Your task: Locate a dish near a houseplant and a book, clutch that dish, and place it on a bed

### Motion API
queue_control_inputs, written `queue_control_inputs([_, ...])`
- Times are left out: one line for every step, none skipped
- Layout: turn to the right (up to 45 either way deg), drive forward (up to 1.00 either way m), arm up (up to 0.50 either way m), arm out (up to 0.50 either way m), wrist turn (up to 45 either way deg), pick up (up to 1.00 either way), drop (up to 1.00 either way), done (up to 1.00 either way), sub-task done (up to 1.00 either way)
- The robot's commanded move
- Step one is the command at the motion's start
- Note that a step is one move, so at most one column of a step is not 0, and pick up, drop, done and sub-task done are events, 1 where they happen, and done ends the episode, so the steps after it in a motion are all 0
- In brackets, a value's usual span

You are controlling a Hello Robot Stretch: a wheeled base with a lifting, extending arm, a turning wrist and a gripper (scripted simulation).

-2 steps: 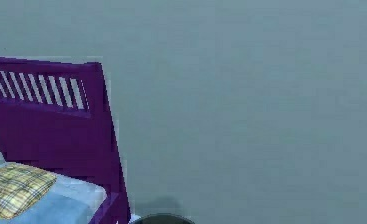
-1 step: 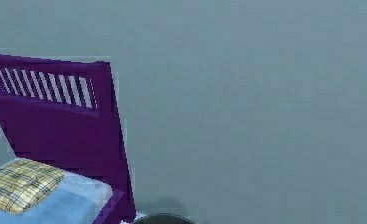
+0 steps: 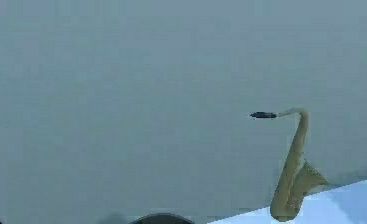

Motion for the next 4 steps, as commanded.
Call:
queue_control_inputs([-42.0, 0.0, 0.0, 0.0, 0.0, 0.0, 0.0, 0.0, 0.0])
queue_control_inputs([45.0, 0.0, 0.0, 0.0, 0.0, 0.0, 0.0, 0.0, 0.0])
queue_control_inputs([9.0, 0.0, 0.0, 0.0, 0.0, 0.0, 0.0, 0.0, 0.0])
queue_control_inputs([-45.0, 0.0, 0.0, 0.0, 0.0, 0.0, 0.0, 0.0, 0.0])
